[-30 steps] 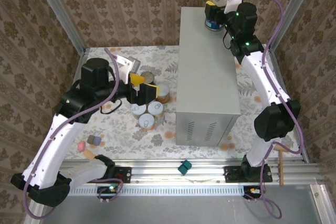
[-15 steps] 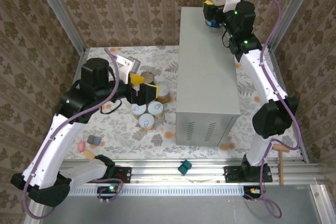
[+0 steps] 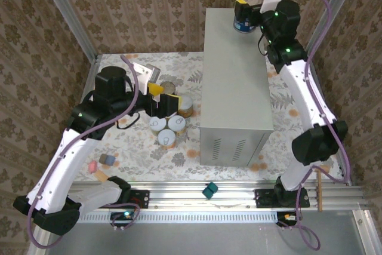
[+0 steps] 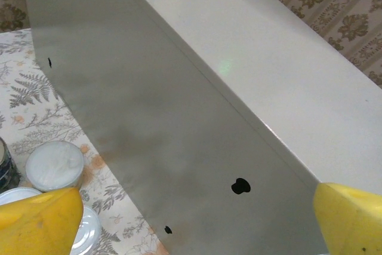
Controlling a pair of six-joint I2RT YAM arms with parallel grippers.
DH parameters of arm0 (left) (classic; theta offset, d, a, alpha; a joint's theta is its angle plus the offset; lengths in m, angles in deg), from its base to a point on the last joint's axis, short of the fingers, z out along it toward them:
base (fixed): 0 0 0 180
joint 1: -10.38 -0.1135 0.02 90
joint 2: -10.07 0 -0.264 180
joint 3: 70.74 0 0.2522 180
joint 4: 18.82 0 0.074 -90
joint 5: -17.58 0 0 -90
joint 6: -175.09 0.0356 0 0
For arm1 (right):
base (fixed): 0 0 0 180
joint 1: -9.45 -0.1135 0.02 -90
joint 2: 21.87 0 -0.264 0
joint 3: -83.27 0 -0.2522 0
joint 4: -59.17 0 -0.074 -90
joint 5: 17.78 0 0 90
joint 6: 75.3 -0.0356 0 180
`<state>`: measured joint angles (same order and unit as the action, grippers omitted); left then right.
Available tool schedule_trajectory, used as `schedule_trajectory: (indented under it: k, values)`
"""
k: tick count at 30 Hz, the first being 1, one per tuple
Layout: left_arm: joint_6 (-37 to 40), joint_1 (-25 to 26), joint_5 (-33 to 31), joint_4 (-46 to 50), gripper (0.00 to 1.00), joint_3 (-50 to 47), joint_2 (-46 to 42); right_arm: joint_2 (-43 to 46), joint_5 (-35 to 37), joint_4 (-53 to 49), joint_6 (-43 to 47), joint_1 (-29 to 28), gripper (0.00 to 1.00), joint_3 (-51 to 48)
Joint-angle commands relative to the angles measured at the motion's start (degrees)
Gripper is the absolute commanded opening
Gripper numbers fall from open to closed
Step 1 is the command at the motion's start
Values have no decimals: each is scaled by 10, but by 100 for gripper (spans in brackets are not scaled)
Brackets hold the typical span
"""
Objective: Place and organize the canned foods onto the counter
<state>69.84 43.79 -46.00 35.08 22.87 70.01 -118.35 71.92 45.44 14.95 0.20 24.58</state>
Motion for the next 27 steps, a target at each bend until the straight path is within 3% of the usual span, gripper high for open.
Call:
schedule_trajectory:
  k: [1,7,17,27]
  values:
    - [1,4,-35,-20,100,-7,1,68,3,-37,-10,-1,100,-11]
    - [-6,2,-92,-37,100,-26,5,198,-10,-57,-43,-21,100,-123]
    - [-16,-30,-168,-26,100,-27,57,363,-32,-246,-42,-74,100,-195]
    - [-22,-64,-183,-42,100,-46,109,407,-111,-421,-60,-129,100,-164]
